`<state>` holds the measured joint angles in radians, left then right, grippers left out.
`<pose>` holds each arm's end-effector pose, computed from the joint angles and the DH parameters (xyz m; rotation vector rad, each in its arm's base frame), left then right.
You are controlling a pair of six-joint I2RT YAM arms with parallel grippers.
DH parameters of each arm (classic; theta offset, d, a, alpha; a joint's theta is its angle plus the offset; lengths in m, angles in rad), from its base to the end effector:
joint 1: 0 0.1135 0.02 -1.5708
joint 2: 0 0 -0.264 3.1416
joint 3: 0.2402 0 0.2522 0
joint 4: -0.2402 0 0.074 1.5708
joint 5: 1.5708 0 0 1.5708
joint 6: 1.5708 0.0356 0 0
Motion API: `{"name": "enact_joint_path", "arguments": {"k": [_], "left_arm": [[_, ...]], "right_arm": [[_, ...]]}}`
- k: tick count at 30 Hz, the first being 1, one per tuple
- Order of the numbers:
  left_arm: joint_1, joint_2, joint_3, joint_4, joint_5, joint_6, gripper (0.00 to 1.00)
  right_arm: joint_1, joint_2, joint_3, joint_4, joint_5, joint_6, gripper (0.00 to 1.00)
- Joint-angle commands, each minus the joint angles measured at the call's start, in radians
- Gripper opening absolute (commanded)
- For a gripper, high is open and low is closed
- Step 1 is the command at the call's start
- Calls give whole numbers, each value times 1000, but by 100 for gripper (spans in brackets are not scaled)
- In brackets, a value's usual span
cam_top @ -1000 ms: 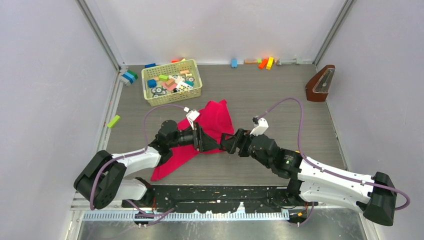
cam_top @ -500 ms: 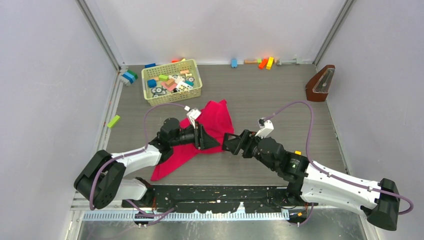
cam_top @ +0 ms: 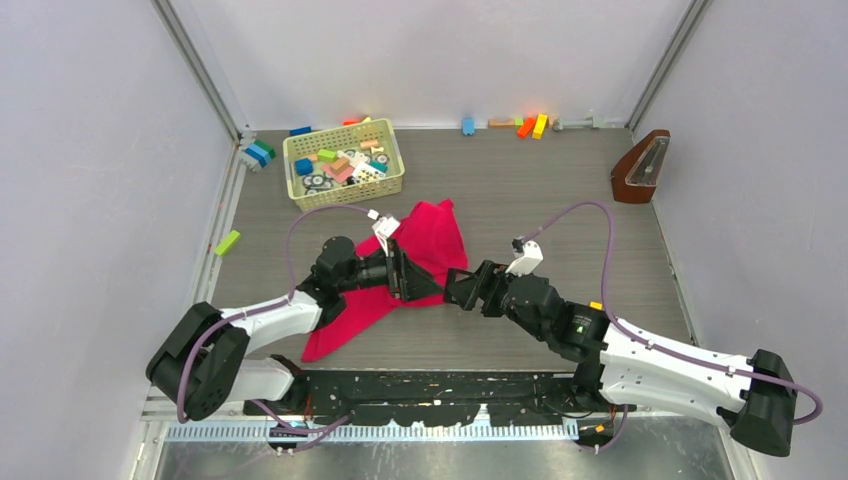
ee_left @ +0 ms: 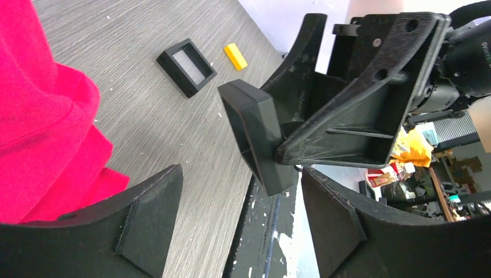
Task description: Remove the brooch from the garment
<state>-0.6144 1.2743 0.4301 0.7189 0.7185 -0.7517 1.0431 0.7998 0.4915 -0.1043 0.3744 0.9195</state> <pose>0.1911 -0.1635 0.2101 0.4847 1.8886 -1.5695 0.1048 0.1540 0.2427 0.1270 2.0650 0.8998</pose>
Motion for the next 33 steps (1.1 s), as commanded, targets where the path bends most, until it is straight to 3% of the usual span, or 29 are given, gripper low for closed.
{"name": "enact_joint_path", "arguments": {"k": [1,8,19,27,33], "left_arm": [[-2,-19,-11,120,48,-29,78],[-2,16,2,132,73,-42,64],[-8,71,19,157,97,-64,59],[-8,80,20,159,91,-57,35],[-8,83,21,157,89,-54,29]], "right_arm": [[0,21,32,89,5,2,42],[-1,28,29,127,-2,10,41],[0,-5,5,172,-8,22,42],[0,-53,-1,155,9,24,41],[0,-108,-23,153,19,27,40]]}}
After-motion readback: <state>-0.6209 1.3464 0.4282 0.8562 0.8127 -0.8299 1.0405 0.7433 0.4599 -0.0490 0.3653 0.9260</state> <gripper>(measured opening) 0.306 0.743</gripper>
